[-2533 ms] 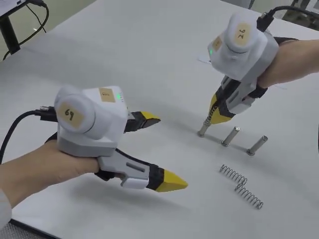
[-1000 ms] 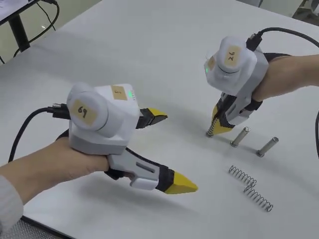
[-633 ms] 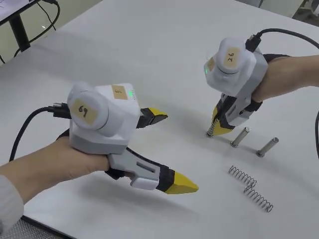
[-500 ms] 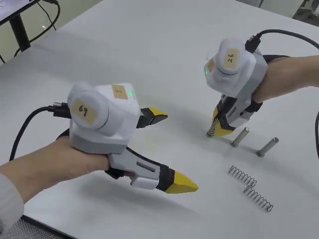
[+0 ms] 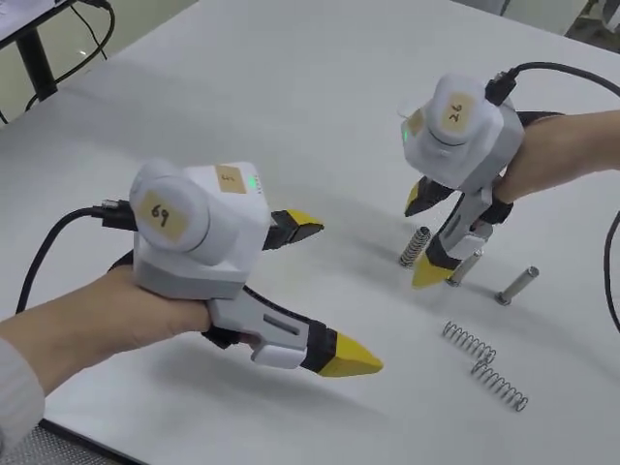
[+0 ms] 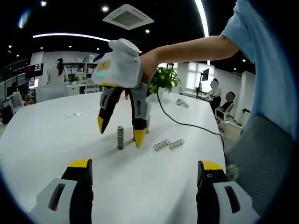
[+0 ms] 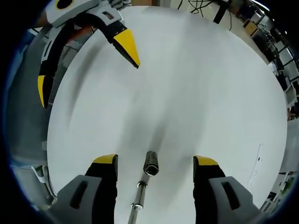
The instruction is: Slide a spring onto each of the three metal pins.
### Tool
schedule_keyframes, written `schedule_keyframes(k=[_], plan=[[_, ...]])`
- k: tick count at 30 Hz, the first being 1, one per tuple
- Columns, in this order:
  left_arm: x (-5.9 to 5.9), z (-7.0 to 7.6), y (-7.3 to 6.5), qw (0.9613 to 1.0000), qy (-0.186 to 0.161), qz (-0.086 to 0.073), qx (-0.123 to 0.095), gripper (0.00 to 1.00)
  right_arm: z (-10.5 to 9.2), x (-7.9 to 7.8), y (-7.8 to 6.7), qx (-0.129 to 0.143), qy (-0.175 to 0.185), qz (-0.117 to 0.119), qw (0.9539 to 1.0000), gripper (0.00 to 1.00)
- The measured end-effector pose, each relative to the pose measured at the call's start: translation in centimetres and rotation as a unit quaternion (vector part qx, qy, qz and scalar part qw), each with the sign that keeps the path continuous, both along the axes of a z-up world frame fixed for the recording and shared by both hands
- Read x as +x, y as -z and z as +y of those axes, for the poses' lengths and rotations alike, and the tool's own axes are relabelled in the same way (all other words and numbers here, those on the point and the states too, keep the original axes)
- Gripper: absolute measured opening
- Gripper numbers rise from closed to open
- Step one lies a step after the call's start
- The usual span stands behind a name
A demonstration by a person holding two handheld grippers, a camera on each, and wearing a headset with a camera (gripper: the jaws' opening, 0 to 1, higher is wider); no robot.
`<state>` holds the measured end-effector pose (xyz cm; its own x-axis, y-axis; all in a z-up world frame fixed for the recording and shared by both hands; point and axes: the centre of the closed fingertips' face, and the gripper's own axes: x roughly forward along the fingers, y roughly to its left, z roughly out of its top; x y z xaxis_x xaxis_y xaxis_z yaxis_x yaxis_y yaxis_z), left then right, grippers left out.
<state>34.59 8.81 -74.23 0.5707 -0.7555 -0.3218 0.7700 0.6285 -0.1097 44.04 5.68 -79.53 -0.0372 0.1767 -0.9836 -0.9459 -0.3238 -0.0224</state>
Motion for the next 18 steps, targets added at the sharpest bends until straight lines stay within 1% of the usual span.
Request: schedule_keyframes(k=[1, 4, 6, 8, 9, 10, 12, 13, 14, 17, 18], plan=[[0.0, 0.0, 0.0, 1.0, 0.001, -0.001, 0.0, 0.91, 0.1, 0.0, -0.1, 0.009, -0.002, -0.003, 1.0, 0.7], [0.0, 0.0, 0.0, 1.0, 0.001, 0.0, 0.0, 0.91, 0.4, 0.2, -0.2, 0.022, 0.002, -0.007, 0.9997, 0.83], [-0.1, -0.1, 0.1, 1.0, 0.001, 0.0, 0.001, 0.91, 0.4, 0.2, -0.3, 0.03, 0.004, -0.008, 0.9995, 0.87], [-0.1, -0.1, 0.1, 1.0, 0.002, 0.001, 0.0, 0.91, 0.6, 0.2, -0.5, 0.045, 0.003, -0.014, 0.9989, 0.95], [-0.1, -0.1, 0.1, 1.0, 0.002, 0.001, 0.0, 0.91, 0.6, 0.1, -0.5, 0.046, 0.005, -0.012, 0.9988, 0.99], [-0.1, -0.1, 0.1, 1.0, 0.002, 0.0, 0.001, 0.91, 0.6, 0.1, -0.6, 0.048, 0.008, -0.012, 0.9987, 0.99], [-0.1, -0.1, 0.2, 1.0, 0.003, 0.002, 0.001, 0.91, 0.7, -0.2, -0.9, 0.061, 0.01, -0.008, 0.998, 1.0], [-0.1, -0.2, 0.2, 1.0, 0.003, 0.001, 0.001, 0.91, 0.8, -0.2, -1.1, 0.069, 0.018, -0.007, 0.9974, 1.0], [-0.2, -0.2, 0.2, 1.0, 0.005, 0.001, 0.002, 0.91, 0.8, -0.2, -1.0, 0.075, 0.025, -0.001, 0.9969, 1.0], [-0.2, -0.2, 0.2, 1.0, 0.006, 0.002, 0.001, 0.91, 0.5, -0.2, -1.5, 0.084, 0.027, -0.006, 0.9961, 1.0], [-0.1, -0.2, 0.2, 1.0, 0.006, 0.003, 0.001, 0.91, 0.4, -0.2, -1.9, 0.093, 0.031, -0.008, 0.9952, 1.0]])
